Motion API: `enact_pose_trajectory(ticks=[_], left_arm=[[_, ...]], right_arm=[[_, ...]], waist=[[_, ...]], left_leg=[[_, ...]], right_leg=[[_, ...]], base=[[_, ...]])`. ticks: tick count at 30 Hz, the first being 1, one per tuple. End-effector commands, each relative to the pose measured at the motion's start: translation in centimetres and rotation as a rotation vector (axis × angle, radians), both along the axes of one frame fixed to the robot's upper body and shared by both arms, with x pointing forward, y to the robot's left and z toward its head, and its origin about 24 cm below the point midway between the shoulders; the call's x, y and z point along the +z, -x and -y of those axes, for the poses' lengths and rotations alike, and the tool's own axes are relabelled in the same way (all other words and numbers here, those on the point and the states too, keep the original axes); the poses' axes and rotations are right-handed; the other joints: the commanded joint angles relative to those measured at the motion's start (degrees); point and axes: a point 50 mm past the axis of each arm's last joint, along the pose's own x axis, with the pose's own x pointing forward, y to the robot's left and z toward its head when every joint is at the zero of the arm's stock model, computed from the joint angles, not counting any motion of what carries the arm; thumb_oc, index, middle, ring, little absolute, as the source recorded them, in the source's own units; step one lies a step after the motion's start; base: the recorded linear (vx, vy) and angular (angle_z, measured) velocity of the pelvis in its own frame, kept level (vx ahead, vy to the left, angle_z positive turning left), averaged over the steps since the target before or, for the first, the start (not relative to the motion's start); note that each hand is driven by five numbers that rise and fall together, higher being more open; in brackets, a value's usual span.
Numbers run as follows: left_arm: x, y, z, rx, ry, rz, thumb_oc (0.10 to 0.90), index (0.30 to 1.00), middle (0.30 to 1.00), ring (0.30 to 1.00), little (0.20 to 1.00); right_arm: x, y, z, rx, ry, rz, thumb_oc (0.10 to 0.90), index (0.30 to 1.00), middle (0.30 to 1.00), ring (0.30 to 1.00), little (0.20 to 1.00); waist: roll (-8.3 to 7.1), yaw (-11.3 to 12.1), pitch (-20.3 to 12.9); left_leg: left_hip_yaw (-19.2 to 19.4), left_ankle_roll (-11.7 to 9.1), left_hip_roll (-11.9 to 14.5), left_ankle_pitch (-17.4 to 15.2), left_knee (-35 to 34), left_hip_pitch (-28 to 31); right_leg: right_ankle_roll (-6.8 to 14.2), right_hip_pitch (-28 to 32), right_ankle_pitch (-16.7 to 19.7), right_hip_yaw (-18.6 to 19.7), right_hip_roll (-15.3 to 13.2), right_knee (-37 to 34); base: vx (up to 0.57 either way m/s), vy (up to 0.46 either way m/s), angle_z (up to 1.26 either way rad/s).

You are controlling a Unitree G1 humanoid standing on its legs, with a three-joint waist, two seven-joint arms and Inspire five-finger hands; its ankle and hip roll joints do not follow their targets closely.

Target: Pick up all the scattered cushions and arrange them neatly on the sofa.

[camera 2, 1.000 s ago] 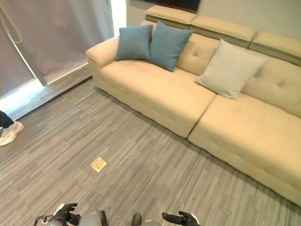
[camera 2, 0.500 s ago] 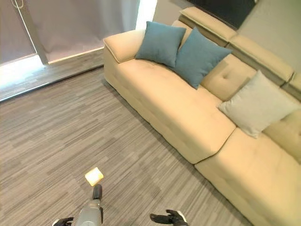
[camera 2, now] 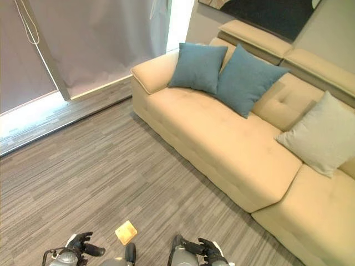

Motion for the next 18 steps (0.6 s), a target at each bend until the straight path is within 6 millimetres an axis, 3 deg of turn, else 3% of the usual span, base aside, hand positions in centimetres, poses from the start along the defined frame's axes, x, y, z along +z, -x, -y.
enact_pose_trajectory(ticks=[1,3,4,5,6,7,8,9,10,11,12,13,14,15,16,18], left_arm=[[-0.2,1.2,-0.8,-0.09,-0.046,-0.065,0.8,0.9,0.9,0.9,0.9],[-0.6,2.4,-0.5,-0.093,-0.03,-0.106,0.8,0.9,0.9,0.9,0.9],[-0.8,2.9,0.0,-0.077,-0.008,-0.12,0.8,0.9,0.9,0.9,0.9],[-0.9,2.9,0.2,-0.069,0.005,-0.114,0.8,0.9,0.9,0.9,0.9],[-0.9,2.9,0.2,-0.069,0.005,-0.114,0.8,0.9,0.9,0.9,0.9],[-0.9,2.3,0.9,-0.056,0.034,-0.088,0.8,0.9,0.9,0.9,0.9],[-0.8,1.8,1.0,-0.064,0.028,-0.071,0.8,0.9,0.9,0.9,0.9],[-0.6,1.1,0.9,-0.073,0.018,-0.051,0.8,0.9,0.9,0.9,0.9],[-0.4,0.6,1.0,-0.072,0.017,-0.033,0.8,0.9,0.9,0.9,0.9],[-0.4,0.6,1.0,-0.072,0.017,-0.033,0.8,0.9,0.9,0.9,0.9],[-0.4,0.4,1.3,-0.073,0.021,-0.022,0.8,0.9,0.9,0.9,0.9],[-0.5,0.6,1.4,-0.075,0.023,-0.026,0.8,0.9,0.9,0.9,0.9],[-0.7,1.4,1.5,-0.066,0.023,-0.04,0.8,0.9,0.9,0.9,0.9],[-0.7,1.4,1.5,-0.066,0.023,-0.04,0.8,0.9,0.9,0.9,0.9],[-0.8,1.7,1.5,-0.053,0.025,-0.045,0.8,0.9,0.9,0.9,0.9],[-0.8,1.7,1.5,-0.041,0.023,-0.044,0.8,0.9,0.9,0.9,0.9]], right_arm=[[0.2,1.5,3.3,-0.057,0.076,-0.051,0.8,0.9,0.9,0.9,0.9],[-0.1,3.0,3.9,-0.067,0.087,-0.104,0.8,0.9,0.9,0.9,0.9],[-0.1,3.9,4.4,-0.073,0.097,-0.138,0.8,0.9,0.9,0.9,0.9],[-0.1,3.9,4.7,-0.074,0.102,-0.142,0.8,0.9,0.9,0.9,0.9],[-0.1,3.9,4.7,-0.074,0.102,-0.142,0.8,0.9,0.9,0.9,0.9],[0.1,3.3,4.9,-0.054,0.113,-0.12,0.8,0.9,0.9,0.9,0.9],[0.4,2.6,5.2,-0.051,0.125,-0.099,0.8,0.9,0.9,0.9,0.9],[0.7,1.9,5.4,-0.044,0.138,-0.076,0.8,0.9,0.9,0.9,0.9],[0.9,1.2,5.5,-0.042,0.149,-0.053,0.8,0.9,0.9,0.9,0.9],[0.9,1.2,5.5,-0.042,0.149,-0.053,0.8,0.9,0.9,0.9,0.9],[1.5,-0.4,5.6,-0.046,0.165,0.012,0.8,0.9,0.9,0.9,0.9],[1.8,-1.2,5.5,-0.042,0.166,0.044,0.8,0.9,0.9,0.9,0.9],[2.3,-3.0,5.0,-0.007,0.166,0.108,0.8,0.9,0.9,0.9,0.9],[2.3,-3.0,4.9,-0.007,0.166,0.108,0.8,0.9,0.9,0.9,0.9],[2.6,-3.7,4.6,0.017,0.168,0.132,0.8,0.9,0.9,0.9,0.9],[2.8,-4.7,3.8,0.063,0.172,0.158,0.8,0.9,0.9,0.9,0.9]], waist=[[1.75,-3.7,1.0],[1.52,-4.6,-0.6],[2.41,-5.0,-1.3],[2.45,-4.9,-1.8],[2.45,-4.9,-1.8],[1.33,-3.4,-1.0],[0.43,-2.5,-0.2],[-0.94,-1.8,0.5],[-1.21,-1.3,0.9],[-1.15,-1.4,0.9],[-1.15,-0.1,1.4],[-0.69,0.6,1.4],[-0.03,2.9,1.6],[-0.18,2.9,1.5],[0.31,4.2,1.7],[1.32,6.5,2.0]], left_leg=[[0.7,-5.4,-1.5,-11.9,3.2,8.5],[-1.4,-6.0,-2.2,-15.1,5.1,11.5],[-2.2,-7.0,-1.1,-14.4,7.3,12.6],[-2.2,-8.1,-0.3,-12.0,10.6,11.4],[-2.2,-8.1,-0.3,-12.0,10.6,11.4],[-1.1,-11.3,3.0,0.0,33.5,2.9],[-0.3,-11.3,3.1,0.9,40.7,0.1],[0.9,-10.8,3.0,1.0,44.9,-3.2],[1.7,-10.0,4.4,0.2,47.0,-6.5],[1.6,-10.0,4.4,0.2,47.1,-6.5],[4.0,-8.7,6.1,-1.5,44.5,-11.7],[4.7,-8.1,5.8,-2.2,40.2,-13.1],[4.2,-6.8,3.1,-3.3,28.4,-16.8],[4.2,-6.7,3.0,-3.0,28.1,-16.7],[2.5,-6.8,2.5,-1.9,20.3,-17.4],[-1.0,-8.3,3.4,3.8,8.5,-19.2]], right_leg=[[3.8,-7.2,-0.6,0.0,-1.2,-15.0],[3.1,-6.6,-0.1,3.1,-0.4,-10.9],[2.3,-6.4,-0.9,3.8,1.1,-8.6],[1.4,-5.7,-1.6,3.9,1.9,-7.5],[1.4,-5.7,-1.6,3.9,1.9,-7.5],[-2.8,-1.6,-5.6,3.5,4.4,-5.7],[-4.0,0.1,-6.7,3.8,4.9,-5.7],[-4.6,1.3,-7.6,3.7,4.5,-5.9],[-5.0,2.0,-8.7,3.0,4.7,-5.5],[-5.1,2.0,-8.7,3.0,4.8,-5.5],[-5.7,4.6,-10.9,2.2,6.0,-6.1],[-5.6,5.9,-11.5,2.3,7.0,-6.8],[-4.5,8.3,-12.7,3.7,8.6,-8.4],[-4.5,8.3,-12.6,3.7,8.4,-8.4],[-4.1,9.7,-13.6,4.4,9.3,-9.0],[-4.0,13.4,-15.2,5.6,11.1,-10.7]], base=[[0.61,-0.077,1.15],[0.7,-0.097,0.92],[0.56,-0.114,0.55],[0.4,-0.092,0.58],[0.54,-0.264,0.47],[0.54,-0.329,0.04],[0.62,-0.428,-0.17],[0.35,-0.285,-0.06],[0.2,-0.174,0.21],[0.38,-0.172,0.23],[0.42,-0.1,0.0],[0.75,-0.05,0.17],[0.48,0.045,0.3],[0.48,0.091,0.26],[0.34,0.07,-0.22],[0.51,0.105,-0.45]])
